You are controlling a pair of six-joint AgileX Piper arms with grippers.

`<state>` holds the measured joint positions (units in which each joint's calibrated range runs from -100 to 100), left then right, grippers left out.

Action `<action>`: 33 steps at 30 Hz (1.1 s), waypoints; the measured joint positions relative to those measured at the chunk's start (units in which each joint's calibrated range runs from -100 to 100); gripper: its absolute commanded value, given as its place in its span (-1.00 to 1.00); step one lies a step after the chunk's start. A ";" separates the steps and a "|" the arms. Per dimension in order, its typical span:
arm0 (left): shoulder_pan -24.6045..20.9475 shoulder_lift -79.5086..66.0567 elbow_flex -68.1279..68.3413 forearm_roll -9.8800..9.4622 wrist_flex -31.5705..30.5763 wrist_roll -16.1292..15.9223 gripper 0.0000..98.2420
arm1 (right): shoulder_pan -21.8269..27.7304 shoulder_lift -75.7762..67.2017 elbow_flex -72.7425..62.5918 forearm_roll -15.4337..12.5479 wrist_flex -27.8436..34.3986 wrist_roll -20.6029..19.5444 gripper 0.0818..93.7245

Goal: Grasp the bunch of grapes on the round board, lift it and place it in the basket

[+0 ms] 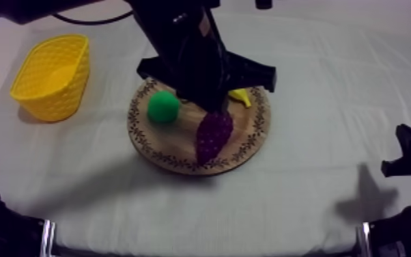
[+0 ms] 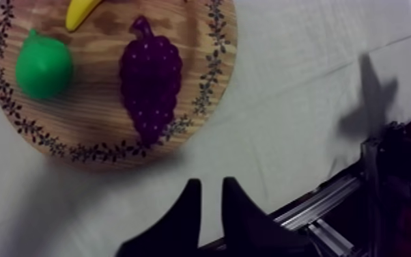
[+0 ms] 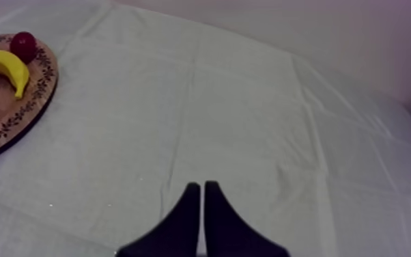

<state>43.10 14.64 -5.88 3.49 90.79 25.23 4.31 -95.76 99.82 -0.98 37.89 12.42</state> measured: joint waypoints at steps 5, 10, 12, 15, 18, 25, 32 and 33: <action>0.45 1.08 -0.82 0.45 -0.38 -0.62 0.16 | 0.00 0.00 0.00 0.00 0.00 0.00 -0.99; 0.06 2.02 -1.25 1.65 -0.57 -0.88 0.53 | 0.00 0.00 0.00 0.00 0.00 0.00 -0.99; -0.07 2.41 -1.84 1.76 -0.76 -1.27 0.65 | 0.00 0.00 0.00 0.00 0.00 0.00 -0.99; -0.40 2.99 -2.31 1.76 -0.78 -1.65 0.77 | 0.00 0.00 0.00 0.00 0.00 0.00 -0.99; -0.97 3.96 -2.06 1.93 -1.32 -1.97 0.84 | 0.00 0.00 0.00 0.00 0.00 0.00 -0.99; -2.38 7.45 0.45 2.37 -2.73 -2.63 0.88 | 0.00 0.00 0.00 0.00 0.00 0.00 -0.99; -3.49 12.68 2.40 2.92 -5.35 -4.12 0.89 | 0.00 0.00 0.00 0.00 0.00 0.00 -0.99; -3.56 13.50 2.33 2.97 -5.43 -4.30 0.89 | 0.00 0.00 0.00 0.00 0.00 0.00 -0.99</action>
<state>39.53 28.15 -3.55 6.46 85.36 20.92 4.31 -95.76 99.82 -0.98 37.89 12.42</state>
